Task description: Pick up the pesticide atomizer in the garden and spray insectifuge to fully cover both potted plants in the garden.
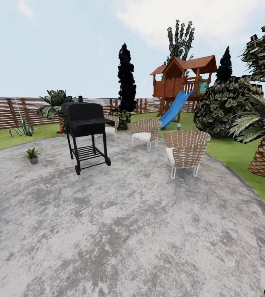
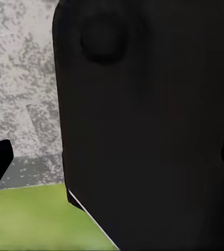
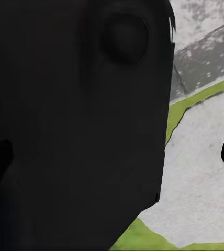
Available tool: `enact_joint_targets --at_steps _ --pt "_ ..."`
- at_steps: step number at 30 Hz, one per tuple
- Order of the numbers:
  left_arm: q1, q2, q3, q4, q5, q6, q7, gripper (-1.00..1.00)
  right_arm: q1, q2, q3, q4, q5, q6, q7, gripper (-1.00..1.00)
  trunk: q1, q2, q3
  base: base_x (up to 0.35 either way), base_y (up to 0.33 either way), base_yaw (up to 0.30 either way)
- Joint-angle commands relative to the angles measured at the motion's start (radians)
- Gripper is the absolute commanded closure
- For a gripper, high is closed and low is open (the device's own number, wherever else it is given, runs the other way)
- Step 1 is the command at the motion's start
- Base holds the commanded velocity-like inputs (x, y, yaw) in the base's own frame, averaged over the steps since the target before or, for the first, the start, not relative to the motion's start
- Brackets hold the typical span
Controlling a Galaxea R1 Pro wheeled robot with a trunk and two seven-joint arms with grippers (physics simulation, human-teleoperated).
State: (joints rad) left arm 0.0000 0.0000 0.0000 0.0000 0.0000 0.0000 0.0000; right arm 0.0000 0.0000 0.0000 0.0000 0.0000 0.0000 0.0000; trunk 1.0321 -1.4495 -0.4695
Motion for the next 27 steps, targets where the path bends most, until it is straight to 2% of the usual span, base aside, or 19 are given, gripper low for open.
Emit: enact_joint_targets --at_steps 1,4,12,24,27 --pt "0.006 -0.006 0.005 0.006 0.000 0.006 -0.003 -1.00 0.006 0.006 0.006 -0.002 0.006 0.006 -0.006 -1.00 -0.007 0.000 -0.001 0.000 0.000 0.000" --pt "0.023 -0.018 0.005 0.023 0.000 0.014 -0.003 -1.00 0.019 0.009 0.014 -0.002 0.014 0.015 -0.006 -1.00 -0.007 0.000 -0.001 0.000 0.000 0.000" --pt "0.066 -0.018 0.005 0.025 0.000 0.014 -0.003 -1.00 0.019 0.009 0.014 -0.002 0.014 0.015 -0.006 -1.00 -0.007 0.000 -0.001 0.000 0.000 0.000" --pt "0.066 -0.018 0.005 0.025 0.000 0.014 -0.003 -1.00 0.019 0.009 0.014 -0.002 0.014 0.015 -0.006 -1.00 -0.007 0.000 -0.001 0.000 0.000 0.000" --pt "0.048 -0.019 0.005 0.007 -0.002 0.014 0.001 -1.00 0.004 -0.004 0.007 -0.019 0.006 0.011 -0.007 -1.00 -0.007 0.000 -0.001 0.000 0.000 0.000"
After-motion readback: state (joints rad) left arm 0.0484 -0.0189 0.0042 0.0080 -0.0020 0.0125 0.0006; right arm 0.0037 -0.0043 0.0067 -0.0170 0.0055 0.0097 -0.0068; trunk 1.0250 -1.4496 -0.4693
